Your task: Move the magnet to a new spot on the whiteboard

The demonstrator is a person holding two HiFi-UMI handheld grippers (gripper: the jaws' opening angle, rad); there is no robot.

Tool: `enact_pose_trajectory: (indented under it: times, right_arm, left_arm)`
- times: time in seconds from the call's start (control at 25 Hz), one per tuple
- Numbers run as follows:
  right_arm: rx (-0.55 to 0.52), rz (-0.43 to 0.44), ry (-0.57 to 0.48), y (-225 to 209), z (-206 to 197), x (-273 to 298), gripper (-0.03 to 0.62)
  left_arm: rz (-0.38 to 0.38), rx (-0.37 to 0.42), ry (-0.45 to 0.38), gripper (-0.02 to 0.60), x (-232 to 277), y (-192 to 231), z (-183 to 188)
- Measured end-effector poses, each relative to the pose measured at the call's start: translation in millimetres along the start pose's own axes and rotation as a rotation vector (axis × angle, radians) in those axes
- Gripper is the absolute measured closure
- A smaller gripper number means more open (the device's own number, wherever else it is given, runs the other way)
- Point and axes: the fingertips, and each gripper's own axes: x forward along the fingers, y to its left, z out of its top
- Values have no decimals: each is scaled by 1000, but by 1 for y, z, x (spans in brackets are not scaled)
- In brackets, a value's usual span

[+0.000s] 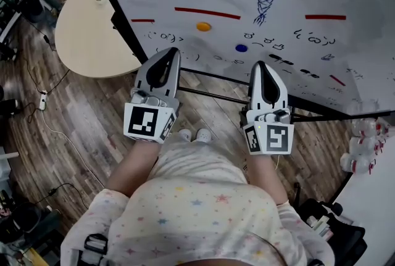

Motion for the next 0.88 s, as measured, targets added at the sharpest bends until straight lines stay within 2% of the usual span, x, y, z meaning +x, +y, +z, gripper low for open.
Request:
enact_pose_trajectory:
  times: [0.28, 0.88]
  right_arm:
    - [-5, 7, -6, 12, 0, 8, 594]
    - [-28, -16, -41, 39, 1, 15, 594]
  left_arm:
    - [3, 4, -4, 568, -7, 10, 5]
    - [-46, 0, -22, 569, -14, 30, -5]
